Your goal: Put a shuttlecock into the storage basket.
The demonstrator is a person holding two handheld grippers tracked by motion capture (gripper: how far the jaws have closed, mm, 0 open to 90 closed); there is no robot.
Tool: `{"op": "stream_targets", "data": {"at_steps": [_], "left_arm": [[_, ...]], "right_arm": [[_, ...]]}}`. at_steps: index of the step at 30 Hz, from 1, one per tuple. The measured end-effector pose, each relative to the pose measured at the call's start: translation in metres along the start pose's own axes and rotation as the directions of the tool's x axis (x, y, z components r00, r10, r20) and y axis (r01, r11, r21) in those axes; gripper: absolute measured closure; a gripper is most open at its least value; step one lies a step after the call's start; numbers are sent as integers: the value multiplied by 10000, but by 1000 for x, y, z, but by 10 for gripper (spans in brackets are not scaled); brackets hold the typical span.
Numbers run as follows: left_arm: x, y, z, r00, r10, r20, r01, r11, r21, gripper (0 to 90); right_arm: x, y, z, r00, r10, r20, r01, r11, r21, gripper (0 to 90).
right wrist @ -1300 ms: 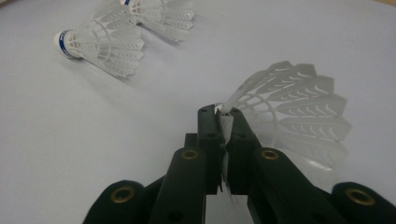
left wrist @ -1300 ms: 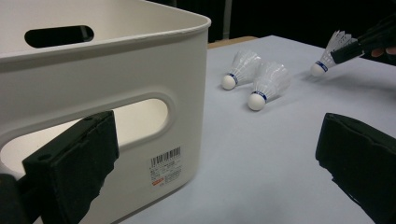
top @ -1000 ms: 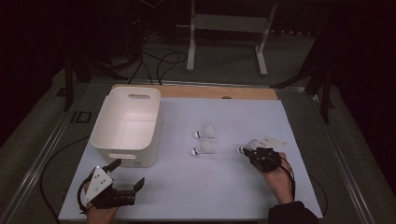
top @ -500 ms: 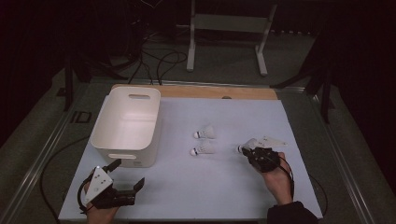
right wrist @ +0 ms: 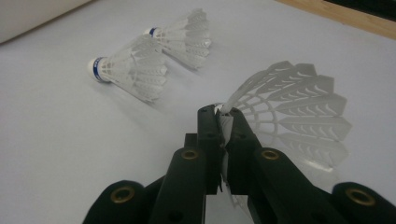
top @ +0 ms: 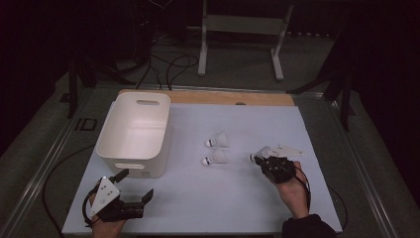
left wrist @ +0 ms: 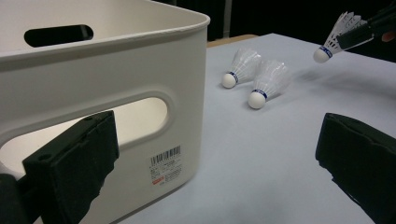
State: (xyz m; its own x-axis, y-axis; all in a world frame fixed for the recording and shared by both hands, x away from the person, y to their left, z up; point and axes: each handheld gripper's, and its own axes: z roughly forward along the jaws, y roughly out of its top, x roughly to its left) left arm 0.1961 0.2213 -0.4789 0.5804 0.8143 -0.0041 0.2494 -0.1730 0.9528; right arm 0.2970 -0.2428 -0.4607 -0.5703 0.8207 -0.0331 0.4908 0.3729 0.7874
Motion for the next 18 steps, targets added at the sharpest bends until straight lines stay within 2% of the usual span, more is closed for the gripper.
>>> {"op": "stream_targets", "data": {"at_steps": [18], "left_arm": [[-1, 0, 1, 10000, 24, 35, -24, 10000, 24, 5]], "right_arm": [[9, 6, -1, 9999, 77, -95, -78, 9999, -92, 868]]}}
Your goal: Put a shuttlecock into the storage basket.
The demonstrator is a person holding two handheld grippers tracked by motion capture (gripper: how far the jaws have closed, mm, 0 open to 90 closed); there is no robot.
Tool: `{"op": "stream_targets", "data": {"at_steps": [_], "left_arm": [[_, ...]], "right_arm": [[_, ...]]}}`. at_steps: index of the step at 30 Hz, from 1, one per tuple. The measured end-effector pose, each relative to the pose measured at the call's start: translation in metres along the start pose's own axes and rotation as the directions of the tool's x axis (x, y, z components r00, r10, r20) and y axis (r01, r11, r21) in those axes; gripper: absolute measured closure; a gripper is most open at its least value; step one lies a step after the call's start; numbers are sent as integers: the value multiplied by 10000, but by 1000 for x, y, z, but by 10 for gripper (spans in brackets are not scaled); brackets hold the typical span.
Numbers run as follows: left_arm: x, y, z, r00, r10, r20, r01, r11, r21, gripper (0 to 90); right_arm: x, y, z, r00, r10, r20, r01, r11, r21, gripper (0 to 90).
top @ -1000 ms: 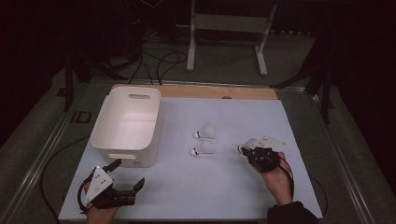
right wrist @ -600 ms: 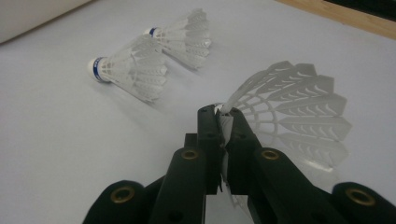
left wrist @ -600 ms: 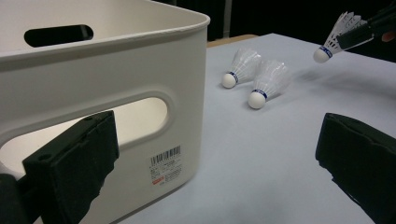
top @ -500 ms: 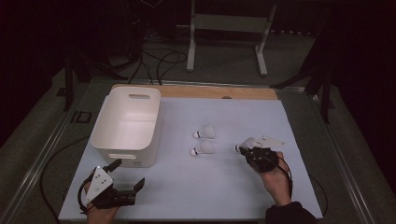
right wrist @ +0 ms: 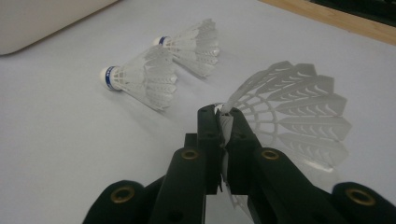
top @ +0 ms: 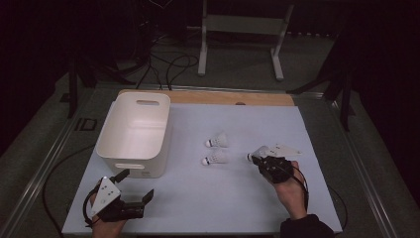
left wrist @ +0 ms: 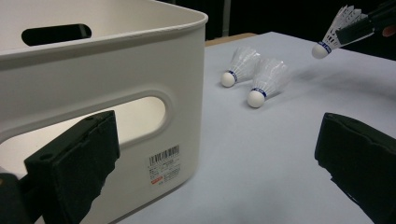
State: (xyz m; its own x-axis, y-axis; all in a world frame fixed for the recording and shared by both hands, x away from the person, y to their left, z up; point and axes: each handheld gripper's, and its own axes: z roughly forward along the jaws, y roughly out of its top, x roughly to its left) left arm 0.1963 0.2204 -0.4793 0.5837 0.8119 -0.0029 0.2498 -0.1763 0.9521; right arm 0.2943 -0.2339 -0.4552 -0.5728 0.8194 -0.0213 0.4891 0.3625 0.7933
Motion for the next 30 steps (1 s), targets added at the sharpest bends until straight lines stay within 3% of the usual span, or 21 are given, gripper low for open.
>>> {"op": "stream_targets", "data": {"at_steps": [30], "left_arm": [[-1, 0, 1, 10000, 69, -43, -68, 10000, 38, 4]], "right_arm": [[10, 5, 5, 9994, 32, -334, -40, 9997, -255, 868]]}}
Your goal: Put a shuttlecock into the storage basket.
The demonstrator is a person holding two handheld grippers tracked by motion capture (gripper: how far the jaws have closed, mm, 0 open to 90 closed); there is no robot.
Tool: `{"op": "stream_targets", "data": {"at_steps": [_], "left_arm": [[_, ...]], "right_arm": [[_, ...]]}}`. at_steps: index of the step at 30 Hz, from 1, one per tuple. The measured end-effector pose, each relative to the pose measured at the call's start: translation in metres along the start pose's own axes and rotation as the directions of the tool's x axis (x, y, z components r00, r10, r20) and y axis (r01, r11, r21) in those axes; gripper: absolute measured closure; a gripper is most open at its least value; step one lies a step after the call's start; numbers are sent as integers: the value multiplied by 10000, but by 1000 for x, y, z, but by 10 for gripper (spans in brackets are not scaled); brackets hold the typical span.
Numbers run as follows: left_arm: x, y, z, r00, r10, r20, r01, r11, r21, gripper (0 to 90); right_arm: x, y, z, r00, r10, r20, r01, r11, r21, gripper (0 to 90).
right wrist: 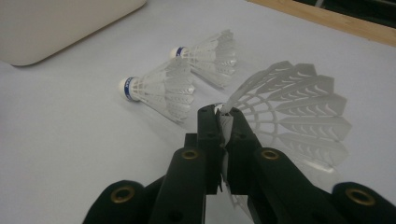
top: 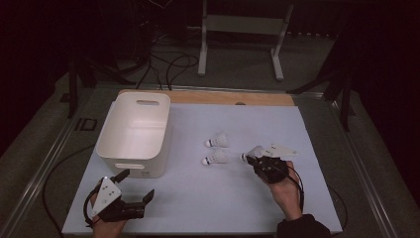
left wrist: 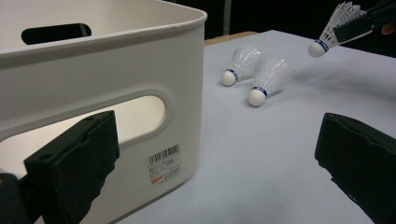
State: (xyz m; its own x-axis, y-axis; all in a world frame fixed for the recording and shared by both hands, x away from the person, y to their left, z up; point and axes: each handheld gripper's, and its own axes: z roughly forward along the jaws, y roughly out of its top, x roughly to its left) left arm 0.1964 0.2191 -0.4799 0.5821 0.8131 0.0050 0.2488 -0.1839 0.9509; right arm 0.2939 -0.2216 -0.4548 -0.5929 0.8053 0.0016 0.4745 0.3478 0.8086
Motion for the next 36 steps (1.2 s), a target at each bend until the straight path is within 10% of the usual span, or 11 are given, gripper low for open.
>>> {"op": "stream_targets", "data": {"at_steps": [36], "left_arm": [[-2, 0, 2, 10000, 92, -36, -91, 9999, 61, 4]], "right_arm": [[15, 18, 5, 9989, -403, -252, 400, 9991, -112, 869]]}}
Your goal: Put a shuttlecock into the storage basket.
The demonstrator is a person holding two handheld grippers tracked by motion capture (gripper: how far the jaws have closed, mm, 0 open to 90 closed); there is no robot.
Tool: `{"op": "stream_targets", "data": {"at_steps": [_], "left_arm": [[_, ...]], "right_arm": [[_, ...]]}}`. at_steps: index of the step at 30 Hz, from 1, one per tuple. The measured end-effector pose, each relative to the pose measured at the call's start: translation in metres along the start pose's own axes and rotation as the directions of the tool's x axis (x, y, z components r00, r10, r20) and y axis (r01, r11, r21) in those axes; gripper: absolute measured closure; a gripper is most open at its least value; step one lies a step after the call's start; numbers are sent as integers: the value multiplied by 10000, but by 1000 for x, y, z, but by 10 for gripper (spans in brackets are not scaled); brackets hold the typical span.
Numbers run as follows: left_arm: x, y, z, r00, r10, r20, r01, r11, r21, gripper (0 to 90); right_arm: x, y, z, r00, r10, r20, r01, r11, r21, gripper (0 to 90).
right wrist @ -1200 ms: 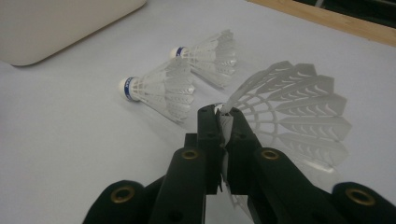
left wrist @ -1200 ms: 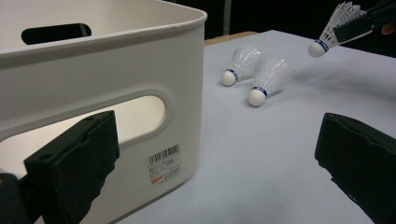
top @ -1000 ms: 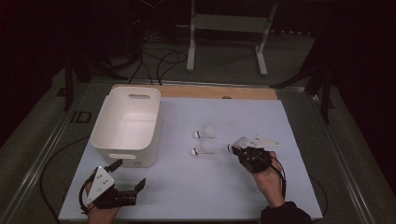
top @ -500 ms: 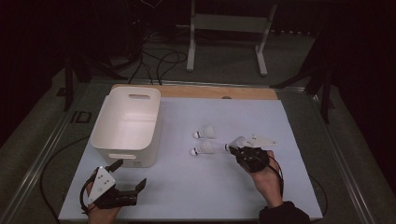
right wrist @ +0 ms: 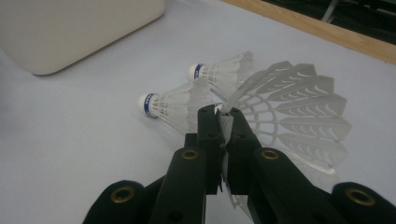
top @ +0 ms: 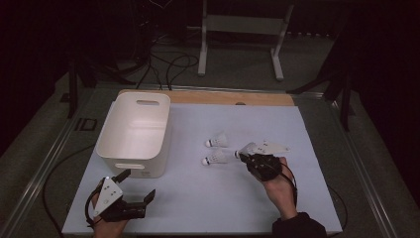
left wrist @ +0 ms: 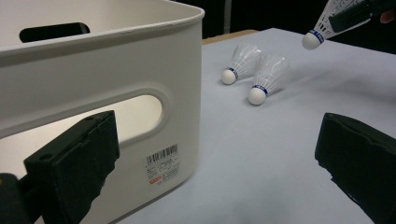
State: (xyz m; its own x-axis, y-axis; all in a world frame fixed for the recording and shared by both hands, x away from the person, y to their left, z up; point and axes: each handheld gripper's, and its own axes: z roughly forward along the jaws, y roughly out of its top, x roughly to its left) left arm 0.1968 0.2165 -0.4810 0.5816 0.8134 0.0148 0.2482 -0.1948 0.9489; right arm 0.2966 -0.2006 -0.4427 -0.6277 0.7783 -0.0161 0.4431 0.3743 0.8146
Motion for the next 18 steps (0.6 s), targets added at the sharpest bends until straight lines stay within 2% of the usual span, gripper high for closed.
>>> {"op": "stream_targets", "data": {"at_steps": [13, 18], "left_arm": [[0, 0, 0, 10000, -18, -15, 18, 10000, -20, 4], [0, 0, 0, 10000, 1, -13, -1, 10000, 2, 4]], "right_arm": [[7, 13, 6, 9993, -360, -115, 359, 9993, -64, 868], [9, 16, 8, 9992, -356, -193, 353, 9993, -145, 868]]}}
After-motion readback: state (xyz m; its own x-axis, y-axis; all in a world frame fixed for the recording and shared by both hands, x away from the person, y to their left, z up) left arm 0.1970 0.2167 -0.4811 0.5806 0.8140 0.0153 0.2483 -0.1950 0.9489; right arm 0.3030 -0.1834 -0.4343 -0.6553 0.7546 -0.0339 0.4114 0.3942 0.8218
